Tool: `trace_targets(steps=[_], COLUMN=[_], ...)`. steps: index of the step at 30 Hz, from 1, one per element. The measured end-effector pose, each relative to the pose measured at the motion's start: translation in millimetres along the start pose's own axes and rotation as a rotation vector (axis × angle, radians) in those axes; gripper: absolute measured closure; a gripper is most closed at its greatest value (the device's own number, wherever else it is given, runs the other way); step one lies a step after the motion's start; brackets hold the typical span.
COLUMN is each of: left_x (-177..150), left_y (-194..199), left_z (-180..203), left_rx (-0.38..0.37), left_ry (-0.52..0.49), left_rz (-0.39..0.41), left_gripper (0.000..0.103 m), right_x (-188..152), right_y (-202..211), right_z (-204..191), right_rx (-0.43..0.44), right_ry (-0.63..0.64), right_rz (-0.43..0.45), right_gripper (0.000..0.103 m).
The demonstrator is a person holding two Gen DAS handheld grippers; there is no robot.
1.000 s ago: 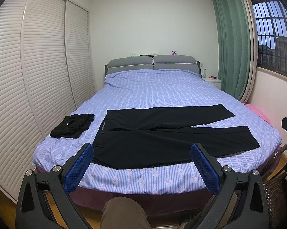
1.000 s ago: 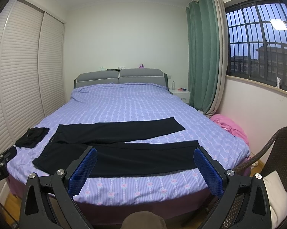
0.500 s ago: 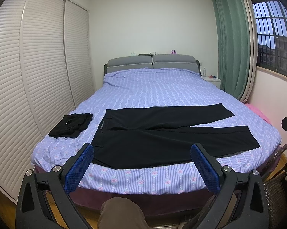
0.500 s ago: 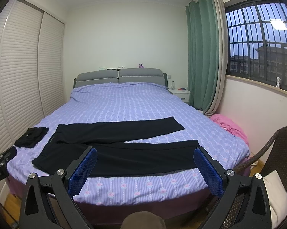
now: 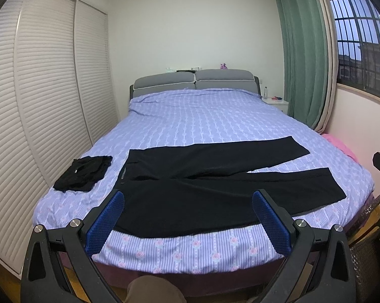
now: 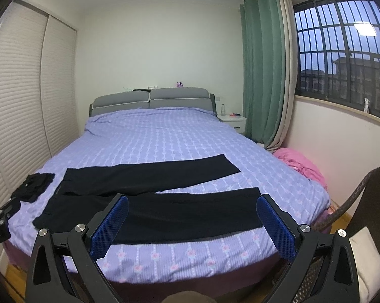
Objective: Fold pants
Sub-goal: 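Lower both grippers onto the black trousers' leg hems and grasp them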
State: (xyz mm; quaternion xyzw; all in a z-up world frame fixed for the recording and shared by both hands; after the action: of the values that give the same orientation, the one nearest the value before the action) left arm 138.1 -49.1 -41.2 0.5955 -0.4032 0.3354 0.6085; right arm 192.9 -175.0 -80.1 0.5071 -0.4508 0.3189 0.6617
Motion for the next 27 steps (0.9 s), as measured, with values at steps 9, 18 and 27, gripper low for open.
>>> trace_targets(steps=[9, 18, 27], left_x=[20, 33, 79], left_y=[-53, -208, -325], left_z=[16, 43, 81], left_rx=[-0.034, -0.107, -0.148], left_ry=[-0.018, -0.004, -0.066], left_rz=[-0.004, -0.051, -0.168], left_gripper=[0.000, 0.000, 0.000], right_x=[9, 11, 33], right_y=[-46, -166, -291], right_z=[3, 2, -8], right_rx=[-0.015, -0.061, -0.078], right_ry=[-0.031, -0.030, -0.003], right_rz=[-0.025, -0.053, -0.152], right_gripper=[0.000, 0.000, 0.000])
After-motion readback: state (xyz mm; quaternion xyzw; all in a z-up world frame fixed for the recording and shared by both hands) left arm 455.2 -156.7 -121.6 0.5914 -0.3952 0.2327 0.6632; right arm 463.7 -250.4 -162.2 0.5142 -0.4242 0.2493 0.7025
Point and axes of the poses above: each gripper's, at about its wrist camera, not at the fingertips, and y roughly against the way its jaws point, z to its right, x to its top, the point moved 7 cm from there along -y, roughly the way its jaws point, and after that the axes turned 3 degrees about y, right-handed, at the moved point
